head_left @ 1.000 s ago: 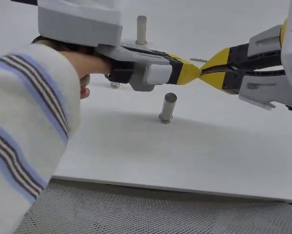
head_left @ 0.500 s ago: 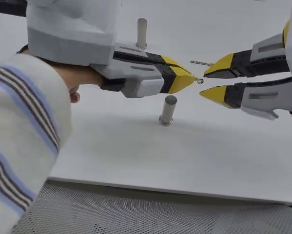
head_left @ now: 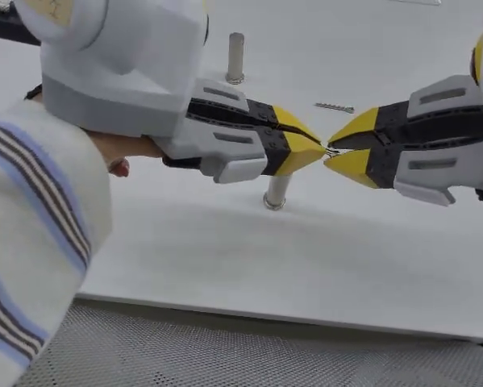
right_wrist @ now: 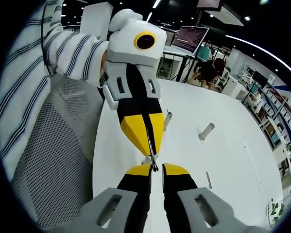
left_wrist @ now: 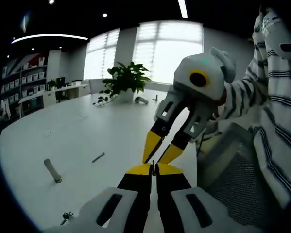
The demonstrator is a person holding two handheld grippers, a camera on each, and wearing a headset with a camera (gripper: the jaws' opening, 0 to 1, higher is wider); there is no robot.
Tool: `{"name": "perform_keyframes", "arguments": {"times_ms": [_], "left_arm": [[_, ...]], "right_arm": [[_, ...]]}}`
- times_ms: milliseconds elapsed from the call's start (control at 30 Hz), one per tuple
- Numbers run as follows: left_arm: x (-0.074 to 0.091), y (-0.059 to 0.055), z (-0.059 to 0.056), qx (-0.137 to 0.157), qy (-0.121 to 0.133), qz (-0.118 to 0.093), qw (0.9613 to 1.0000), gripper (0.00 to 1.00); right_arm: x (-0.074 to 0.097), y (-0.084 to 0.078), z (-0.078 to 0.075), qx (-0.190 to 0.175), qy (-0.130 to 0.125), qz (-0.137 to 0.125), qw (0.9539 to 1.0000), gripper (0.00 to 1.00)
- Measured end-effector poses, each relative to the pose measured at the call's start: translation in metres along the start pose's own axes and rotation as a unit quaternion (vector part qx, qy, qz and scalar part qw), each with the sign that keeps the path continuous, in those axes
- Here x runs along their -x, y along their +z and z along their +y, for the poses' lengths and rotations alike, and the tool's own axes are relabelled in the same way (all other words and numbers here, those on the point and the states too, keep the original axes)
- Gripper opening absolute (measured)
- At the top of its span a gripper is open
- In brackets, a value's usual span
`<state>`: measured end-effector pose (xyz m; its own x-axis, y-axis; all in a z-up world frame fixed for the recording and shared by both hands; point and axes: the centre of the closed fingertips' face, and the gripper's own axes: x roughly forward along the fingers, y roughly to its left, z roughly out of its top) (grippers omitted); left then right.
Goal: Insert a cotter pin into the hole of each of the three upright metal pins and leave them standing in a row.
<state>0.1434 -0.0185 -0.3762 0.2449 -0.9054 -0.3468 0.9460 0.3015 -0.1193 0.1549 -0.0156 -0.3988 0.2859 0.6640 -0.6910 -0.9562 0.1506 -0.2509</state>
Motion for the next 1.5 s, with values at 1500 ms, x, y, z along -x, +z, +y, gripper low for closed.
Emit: {"name": "perform_keyframes", "arguments": {"times_ms": [1500], "left_arm": [[0.005,-0.028,0.007,-0.093,-0.014,0.081,0.9923,0.18]], "right_arm": [[0.002,-0.010,0.027,0.011,0.040,0.028,0.9988,0.00]]}}
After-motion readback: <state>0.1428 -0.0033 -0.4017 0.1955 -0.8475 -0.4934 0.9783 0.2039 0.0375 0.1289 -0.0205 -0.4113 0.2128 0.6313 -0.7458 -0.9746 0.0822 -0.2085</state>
